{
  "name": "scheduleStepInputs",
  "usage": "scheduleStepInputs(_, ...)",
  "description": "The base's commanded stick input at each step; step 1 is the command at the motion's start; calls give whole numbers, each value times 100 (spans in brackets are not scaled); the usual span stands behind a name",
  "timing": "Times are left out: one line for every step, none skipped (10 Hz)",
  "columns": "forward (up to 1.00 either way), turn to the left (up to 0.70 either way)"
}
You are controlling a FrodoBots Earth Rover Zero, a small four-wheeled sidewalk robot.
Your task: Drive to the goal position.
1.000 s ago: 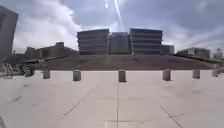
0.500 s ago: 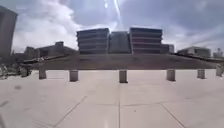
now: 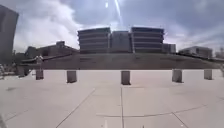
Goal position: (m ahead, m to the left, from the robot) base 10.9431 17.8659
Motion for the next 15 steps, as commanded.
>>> scheduleStepInputs(70,0)
scheduleStepInputs(70,0)
scheduleStepInputs(70,0)
scheduleStepInputs(70,6)
scheduleStepInputs(70,11)
scheduleStepInputs(70,14)
scheduleStepInputs(70,14)
scheduleStepInputs(70,14)
scheduleStepInputs(70,10)
scheduleStepInputs(70,3)
scheduleStepInputs(70,0)
scheduleStepInputs(70,0)
scheduleStepInputs(70,0)
scheduleStepInputs(70,0)
scheduleStepInputs(70,0)
